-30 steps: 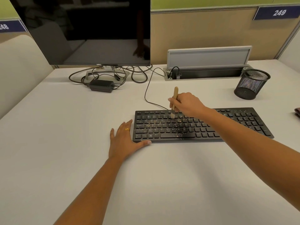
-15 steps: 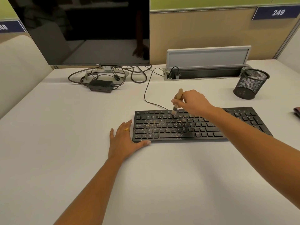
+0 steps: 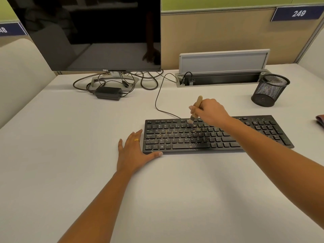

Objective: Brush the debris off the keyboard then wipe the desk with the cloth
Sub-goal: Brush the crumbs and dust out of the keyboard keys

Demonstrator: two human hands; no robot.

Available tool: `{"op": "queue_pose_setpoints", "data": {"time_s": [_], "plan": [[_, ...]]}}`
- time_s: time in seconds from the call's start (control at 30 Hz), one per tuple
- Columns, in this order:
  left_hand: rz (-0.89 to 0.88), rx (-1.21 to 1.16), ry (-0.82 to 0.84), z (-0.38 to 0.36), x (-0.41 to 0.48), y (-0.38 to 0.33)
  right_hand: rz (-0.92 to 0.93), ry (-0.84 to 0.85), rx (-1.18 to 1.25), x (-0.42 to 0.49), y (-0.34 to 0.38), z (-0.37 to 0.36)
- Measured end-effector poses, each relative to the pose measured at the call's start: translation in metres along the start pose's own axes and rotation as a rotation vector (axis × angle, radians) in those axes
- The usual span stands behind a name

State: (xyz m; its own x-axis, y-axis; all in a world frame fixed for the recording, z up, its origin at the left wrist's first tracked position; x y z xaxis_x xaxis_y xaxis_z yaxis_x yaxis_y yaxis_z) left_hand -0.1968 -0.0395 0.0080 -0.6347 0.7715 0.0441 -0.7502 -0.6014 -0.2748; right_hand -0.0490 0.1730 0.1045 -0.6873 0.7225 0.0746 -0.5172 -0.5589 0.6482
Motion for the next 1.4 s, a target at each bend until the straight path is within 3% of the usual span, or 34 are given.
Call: {"op": "queue_pose_setpoints", "data": {"time_s": [0.17,0.33,0.53,0.7,0.87,1.03,1.23,1.4], "plan": [[-0.004,0.006,0.005,0.0,0.0,-0.001,-0.05,0.088,0.011,0.001,-0.001,-0.008],[-0.004,0.004,0.008,0.0,0.0,-0.001,-0.022,-0.074,0.053,0.003,0.003,0.0],[0.0,0.004,-0.001,0.001,0.0,0.0,-0.024,0.039,0.015,-0.001,0.002,-0.014],[-0.002,0.014,0.001,0.001,0.0,-0.001,0.006,-0.086,0.081,-0.003,0.002,-0.003],[-0.002,0.007,0.009,0.001,-0.001,-0.002,-0.014,0.032,0.048,-0.003,0.001,-0.013],[0.005,0.006,-0.008,0.002,-0.001,-0.002,0.015,-0.012,0.151,0.0,0.003,-0.01],[0.004,0.01,-0.008,0.002,-0.001,-0.002,0.022,0.082,0.113,-0.001,0.003,-0.017],[0.001,0.007,-0.011,0.002,-0.001,-0.001,0.043,0.027,0.142,0.0,0.003,-0.01]]}}
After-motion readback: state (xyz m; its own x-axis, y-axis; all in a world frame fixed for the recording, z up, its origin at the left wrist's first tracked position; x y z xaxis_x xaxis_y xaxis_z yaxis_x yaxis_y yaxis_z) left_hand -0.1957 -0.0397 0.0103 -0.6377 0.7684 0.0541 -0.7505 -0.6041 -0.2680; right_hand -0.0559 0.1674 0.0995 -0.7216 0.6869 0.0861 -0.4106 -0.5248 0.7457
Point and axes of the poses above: each hand's wrist, its own x-axis towards the middle knuckle, its own z-axis out of the back of the hand, y = z × x, the point moved 9 cm from there along x, towards the middle knuckle, and after that the axes turned 13 degrees about x, right-handed, at the moved point
